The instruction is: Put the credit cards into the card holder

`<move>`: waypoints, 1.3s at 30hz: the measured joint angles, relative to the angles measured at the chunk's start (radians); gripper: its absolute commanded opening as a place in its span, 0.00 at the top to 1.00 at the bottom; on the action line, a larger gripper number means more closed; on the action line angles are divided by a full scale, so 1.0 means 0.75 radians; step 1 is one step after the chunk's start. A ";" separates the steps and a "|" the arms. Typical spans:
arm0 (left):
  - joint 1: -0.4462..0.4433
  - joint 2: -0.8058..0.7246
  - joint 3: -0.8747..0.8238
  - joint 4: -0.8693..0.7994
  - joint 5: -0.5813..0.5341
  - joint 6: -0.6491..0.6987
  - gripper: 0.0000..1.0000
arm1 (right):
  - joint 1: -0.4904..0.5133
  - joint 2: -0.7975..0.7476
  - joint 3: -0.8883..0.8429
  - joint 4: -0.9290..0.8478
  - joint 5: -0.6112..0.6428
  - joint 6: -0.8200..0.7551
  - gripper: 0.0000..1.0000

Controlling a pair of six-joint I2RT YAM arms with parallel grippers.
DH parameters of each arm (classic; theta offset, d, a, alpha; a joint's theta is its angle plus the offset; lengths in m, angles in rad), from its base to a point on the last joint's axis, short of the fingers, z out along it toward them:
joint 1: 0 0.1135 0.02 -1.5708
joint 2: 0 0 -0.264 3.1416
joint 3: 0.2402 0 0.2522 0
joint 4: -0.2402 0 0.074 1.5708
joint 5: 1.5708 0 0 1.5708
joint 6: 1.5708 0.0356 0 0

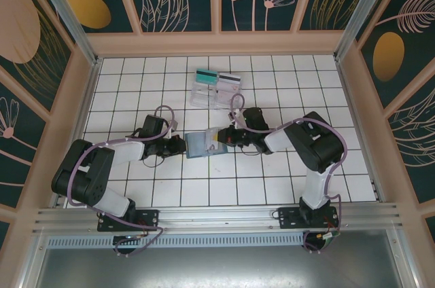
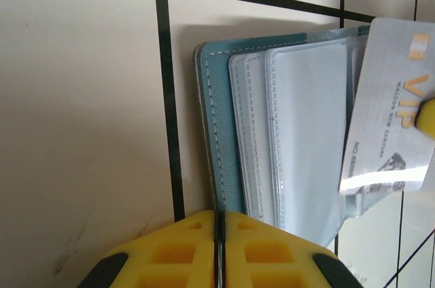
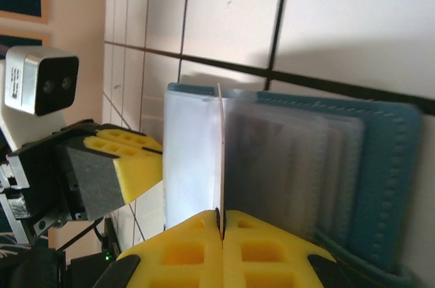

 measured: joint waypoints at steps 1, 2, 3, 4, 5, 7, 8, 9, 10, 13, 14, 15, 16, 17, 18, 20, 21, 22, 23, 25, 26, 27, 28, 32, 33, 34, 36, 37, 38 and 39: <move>0.000 0.000 0.000 0.000 -0.001 -0.001 0.89 | -0.008 -0.003 0.000 -0.007 0.001 -0.004 1.00; 0.000 0.001 0.000 0.001 0.000 -0.001 0.89 | -0.013 -0.005 0.000 -0.015 0.001 -0.007 1.00; 0.000 0.001 0.000 0.001 0.000 -0.001 0.89 | -0.014 -0.005 0.000 -0.020 0.001 -0.008 1.00; 0.000 0.001 0.000 0.001 0.000 -0.001 0.89 | -0.014 -0.005 0.000 -0.021 0.000 -0.008 1.00; 0.000 0.001 0.000 0.001 0.000 -0.001 0.89 | -0.011 -0.005 0.000 -0.023 -0.001 -0.008 1.00; 0.000 0.001 0.000 0.001 0.000 -0.001 0.89 | -0.004 -0.005 0.002 -0.024 -0.002 -0.008 1.00; 0.000 0.001 0.000 0.001 0.000 -0.001 0.89 | 0.002 -0.005 0.005 -0.024 -0.003 -0.007 1.00; 0.000 0.001 0.000 0.001 0.000 -0.001 0.89 | 0.010 -0.004 0.011 -0.025 -0.006 -0.007 1.00; 0.000 0.001 0.000 0.001 0.000 -0.001 0.89 | 0.018 -0.003 0.018 -0.026 -0.006 -0.007 1.00; 0.000 0.001 0.000 0.001 -0.001 -0.001 0.89 | 0.041 0.015 0.048 -0.025 -0.011 -0.007 1.00; 0.000 0.001 0.000 0.001 -0.001 -0.001 0.90 | 0.046 0.021 0.053 -0.026 -0.012 -0.007 1.00; 0.000 0.001 0.000 0.001 -0.002 -0.001 0.90 | 0.049 0.027 0.055 -0.027 -0.012 -0.007 1.00; 0.000 0.001 0.000 0.001 -0.003 -0.001 0.90 | 0.051 0.031 0.058 -0.032 -0.012 -0.007 1.00; 0.000 0.001 0.000 0.001 -0.004 -0.001 0.90 | 0.053 0.033 0.061 -0.043 -0.011 -0.008 1.00; 0.000 0.001 0.000 0.001 -0.004 -0.001 0.90 | 0.054 0.033 0.063 -0.055 -0.010 -0.008 1.00; 0.000 0.001 0.000 0.001 -0.004 -0.001 0.90 | 0.056 0.033 0.069 -0.074 -0.006 -0.009 1.00; 0.000 0.001 0.000 0.001 -0.004 -0.001 0.90 | 0.056 0.033 0.069 -0.080 -0.003 -0.010 1.00; 0.000 0.001 0.000 0.001 -0.004 -0.002 0.90 | 0.056 0.033 0.070 -0.087 -0.002 -0.013 1.00; 0.000 0.001 0.000 0.001 -0.004 -0.004 0.90 | 0.056 0.033 0.070 -0.093 -0.003 -0.018 1.00; 0.000 0.001 0.000 0.001 -0.004 -0.006 0.90 | 0.057 0.033 0.076 -0.105 -0.007 -0.024 1.00; 0.000 0.001 0.000 0.001 -0.004 -0.006 0.90 | 0.057 0.033 0.083 -0.117 -0.011 -0.030 1.00; 0.000 0.000 0.000 0.001 -0.004 -0.006 0.90 | 0.059 0.033 0.092 -0.133 -0.012 -0.034 1.00; 0.000 0.001 0.000 0.001 -0.004 -0.006 0.91 | 0.061 0.033 0.097 -0.146 -0.012 -0.037 1.00; -0.003 0.001 0.000 0.001 -0.006 -0.011 0.91 | 0.066 0.033 0.109 -0.179 -0.013 -0.043 1.00; -0.003 0.001 0.000 0.001 -0.006 -0.011 0.91 | 0.066 0.033 0.112 -0.187 -0.013 -0.043 1.00; -0.003 0.001 0.000 0.001 -0.006 -0.011 0.91 | 0.066 0.033 0.116 -0.196 -0.016 -0.044 1.00; -0.005 0.001 0.000 0.001 -0.010 -0.014 0.91 | 0.067 0.033 0.123 -0.214 -0.016 -0.053 1.00; -0.006 0.001 0.000 0.001 -0.010 -0.015 0.91 | 0.067 0.033 0.123 -0.217 -0.016 -0.058 1.00; -0.007 0.000 0.000 0.001 -0.010 -0.016 0.91 | 0.068 0.033 0.125 -0.228 -0.016 -0.063 1.00; -0.008 0.001 0.000 0.001 -0.012 -0.020 0.91 | 0.069 0.033 0.129 -0.239 -0.016 -0.067 1.00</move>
